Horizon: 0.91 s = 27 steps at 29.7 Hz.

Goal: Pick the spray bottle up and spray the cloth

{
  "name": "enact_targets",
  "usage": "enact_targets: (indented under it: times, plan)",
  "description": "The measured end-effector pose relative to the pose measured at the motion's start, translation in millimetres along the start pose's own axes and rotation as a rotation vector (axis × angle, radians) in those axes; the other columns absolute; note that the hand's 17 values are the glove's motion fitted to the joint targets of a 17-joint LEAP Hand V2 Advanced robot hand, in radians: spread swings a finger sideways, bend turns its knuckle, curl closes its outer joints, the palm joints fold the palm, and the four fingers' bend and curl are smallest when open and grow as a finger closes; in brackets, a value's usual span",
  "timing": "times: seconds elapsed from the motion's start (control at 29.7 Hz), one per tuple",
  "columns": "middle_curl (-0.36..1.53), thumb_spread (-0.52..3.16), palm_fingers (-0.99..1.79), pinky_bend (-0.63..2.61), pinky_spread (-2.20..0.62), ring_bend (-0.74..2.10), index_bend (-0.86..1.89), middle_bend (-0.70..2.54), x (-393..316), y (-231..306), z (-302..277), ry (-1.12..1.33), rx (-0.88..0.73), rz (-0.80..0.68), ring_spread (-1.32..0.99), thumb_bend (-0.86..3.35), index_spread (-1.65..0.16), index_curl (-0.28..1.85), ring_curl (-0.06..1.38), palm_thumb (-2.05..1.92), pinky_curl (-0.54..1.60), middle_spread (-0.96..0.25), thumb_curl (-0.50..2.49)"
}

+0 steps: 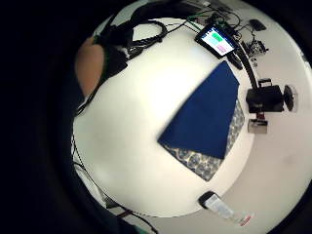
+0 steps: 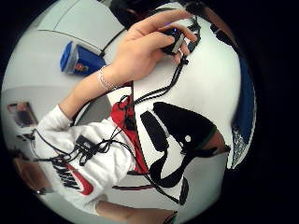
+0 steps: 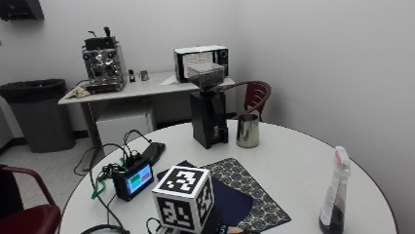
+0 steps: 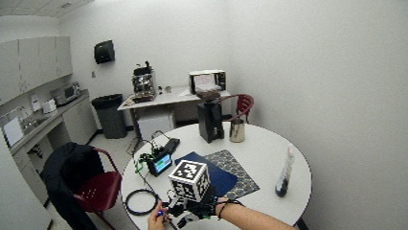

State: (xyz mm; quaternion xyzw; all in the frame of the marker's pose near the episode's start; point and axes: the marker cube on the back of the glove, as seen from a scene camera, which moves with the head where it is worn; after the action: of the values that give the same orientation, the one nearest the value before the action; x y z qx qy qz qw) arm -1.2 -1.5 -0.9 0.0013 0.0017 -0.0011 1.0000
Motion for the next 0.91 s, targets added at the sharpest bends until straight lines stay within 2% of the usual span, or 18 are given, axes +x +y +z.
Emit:
enact_targets:
  times: [0.17,0.37,0.74,0.91]
  plan:
    - [0.15,0.66,0.62,0.44,0.12,0.40,0.10,0.34,-6,-2,-2,-0.004,0.009,-0.013,-0.02,0.22,-0.28,0.09,0.17,0.39,0.18,-0.05,0.09]
    - [0.21,0.88,0.61,0.44,0.14,0.41,0.11,0.36,-7,-3,1,0.005,0.004,-0.016,-0.03,0.21,-0.34,0.12,0.22,0.43,0.22,-0.06,0.12]
    - [0.27,1.07,0.59,0.44,0.16,0.41,0.12,0.35,2,13,-3,-0.002,0.018,0.028,-0.03,0.15,-0.37,0.16,0.26,0.46,0.27,-0.06,0.17]
    - [0.29,1.10,0.58,0.44,0.17,0.41,0.10,0.34,7,42,-8,-0.039,0.080,0.139,-0.03,0.12,-0.38,0.17,0.27,0.47,0.28,-0.06,0.18]
